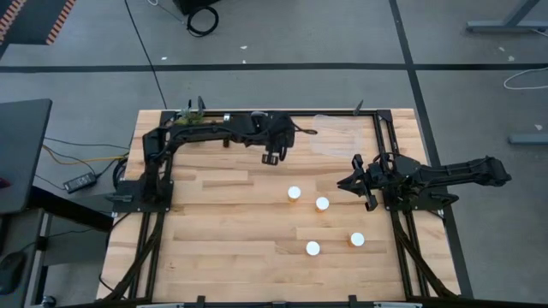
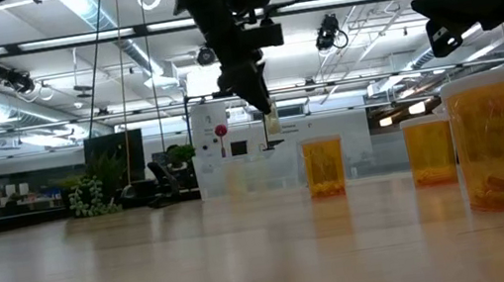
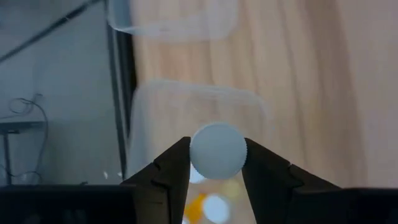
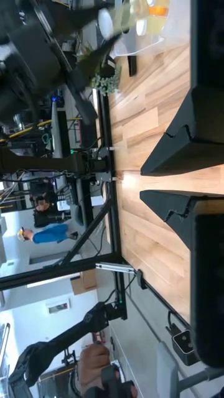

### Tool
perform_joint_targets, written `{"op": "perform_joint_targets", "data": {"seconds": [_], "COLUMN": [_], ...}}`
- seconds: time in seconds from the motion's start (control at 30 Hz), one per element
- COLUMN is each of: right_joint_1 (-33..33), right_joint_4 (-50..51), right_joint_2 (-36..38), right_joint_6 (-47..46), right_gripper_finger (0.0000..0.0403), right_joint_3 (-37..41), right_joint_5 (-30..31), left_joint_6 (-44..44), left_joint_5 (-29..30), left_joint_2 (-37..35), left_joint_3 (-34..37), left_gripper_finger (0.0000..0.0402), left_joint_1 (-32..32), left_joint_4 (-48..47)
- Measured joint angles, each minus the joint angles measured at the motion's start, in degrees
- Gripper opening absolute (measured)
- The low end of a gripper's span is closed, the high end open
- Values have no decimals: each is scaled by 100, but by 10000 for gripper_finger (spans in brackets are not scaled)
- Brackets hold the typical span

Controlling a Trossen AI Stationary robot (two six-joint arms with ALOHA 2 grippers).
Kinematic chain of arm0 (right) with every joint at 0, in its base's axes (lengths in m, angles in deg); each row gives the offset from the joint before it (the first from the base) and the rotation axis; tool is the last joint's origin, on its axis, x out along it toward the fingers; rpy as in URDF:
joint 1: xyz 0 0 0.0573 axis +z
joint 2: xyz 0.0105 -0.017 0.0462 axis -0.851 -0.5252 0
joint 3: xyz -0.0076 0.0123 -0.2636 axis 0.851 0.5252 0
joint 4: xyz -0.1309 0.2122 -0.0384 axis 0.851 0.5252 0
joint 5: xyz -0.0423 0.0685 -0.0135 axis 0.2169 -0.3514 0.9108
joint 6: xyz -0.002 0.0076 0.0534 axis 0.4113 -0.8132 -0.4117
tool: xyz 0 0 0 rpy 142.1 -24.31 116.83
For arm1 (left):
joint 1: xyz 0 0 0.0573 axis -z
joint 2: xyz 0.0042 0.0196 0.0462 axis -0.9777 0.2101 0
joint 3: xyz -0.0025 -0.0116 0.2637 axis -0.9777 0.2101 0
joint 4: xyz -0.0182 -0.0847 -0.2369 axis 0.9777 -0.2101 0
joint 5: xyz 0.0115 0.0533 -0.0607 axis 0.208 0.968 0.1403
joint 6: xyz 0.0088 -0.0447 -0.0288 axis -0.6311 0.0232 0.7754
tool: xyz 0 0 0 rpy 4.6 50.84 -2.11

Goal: Pick and place medicine bottles into bin by pill shape (circle, oval)
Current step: Put the small yellow pill bottle into the left transparent bin

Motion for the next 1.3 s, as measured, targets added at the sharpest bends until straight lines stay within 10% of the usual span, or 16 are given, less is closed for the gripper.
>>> {"op": "perform_joint_targets", "data": {"seconds": [1.3], "right_joint_1": [0], "right_joint_4": [105], "right_joint_2": [-78], "right_joint_6": [0], "right_gripper_finger": [54], "right_joint_3": [-1], "right_joint_5": [0], "left_joint_6": [621], "left_joint_5": [-1877], "left_joint_2": [653], "left_joint_3": [15], "left_gripper_finger": [132], "left_joint_1": [-1252], "left_joint_4": [972]}}
